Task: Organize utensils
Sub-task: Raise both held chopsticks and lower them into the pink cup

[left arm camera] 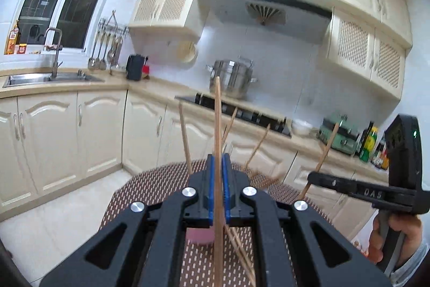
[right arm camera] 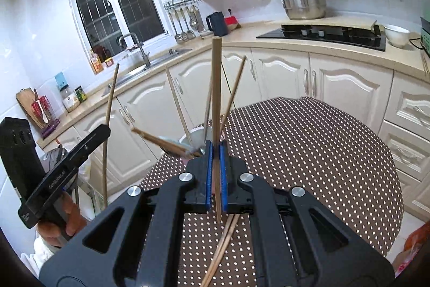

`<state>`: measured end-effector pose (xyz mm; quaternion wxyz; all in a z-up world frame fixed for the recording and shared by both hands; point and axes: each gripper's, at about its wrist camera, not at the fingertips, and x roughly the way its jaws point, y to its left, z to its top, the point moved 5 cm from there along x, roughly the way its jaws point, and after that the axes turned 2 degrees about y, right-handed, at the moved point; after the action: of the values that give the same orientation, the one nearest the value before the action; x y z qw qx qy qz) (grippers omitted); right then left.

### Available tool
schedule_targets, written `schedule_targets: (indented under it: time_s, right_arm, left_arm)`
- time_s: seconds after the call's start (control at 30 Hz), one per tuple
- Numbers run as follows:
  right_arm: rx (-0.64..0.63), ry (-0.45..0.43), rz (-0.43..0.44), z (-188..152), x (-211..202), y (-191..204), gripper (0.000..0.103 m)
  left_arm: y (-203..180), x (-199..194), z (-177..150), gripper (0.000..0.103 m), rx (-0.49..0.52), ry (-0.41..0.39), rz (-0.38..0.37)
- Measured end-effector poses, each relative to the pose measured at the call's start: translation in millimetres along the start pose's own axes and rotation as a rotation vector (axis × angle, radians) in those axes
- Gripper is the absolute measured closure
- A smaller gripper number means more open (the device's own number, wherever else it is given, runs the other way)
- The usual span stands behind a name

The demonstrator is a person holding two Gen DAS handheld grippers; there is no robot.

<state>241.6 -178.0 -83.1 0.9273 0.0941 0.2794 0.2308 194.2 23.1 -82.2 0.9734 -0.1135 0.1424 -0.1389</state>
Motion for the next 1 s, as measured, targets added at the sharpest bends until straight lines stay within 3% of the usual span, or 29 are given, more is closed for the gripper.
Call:
schedule_targets:
  time_s: [0.33, 0.7, 1.0]
  right_arm:
    - [-0.024, -0.079, 0.021, 39.6, 2.3, 8.2, 0.097]
    - [-0.065, -0.132, 0.034, 70.1, 17.6, 15.4, 0.097]
    - [-0.081, -0.157, 0.041, 85.7, 29.4, 15.2, 0.097]
  left_arm:
    - [9.2, 19.6, 34.2, 0.098, -0.037, -0.188, -0.044]
    - [25.5, 64.1, 50.9, 0.098, -0.055, -0.270, -0.028]
    - [31.7, 90.7, 54.0, 0.097, -0.062, -0.342, -0.061]
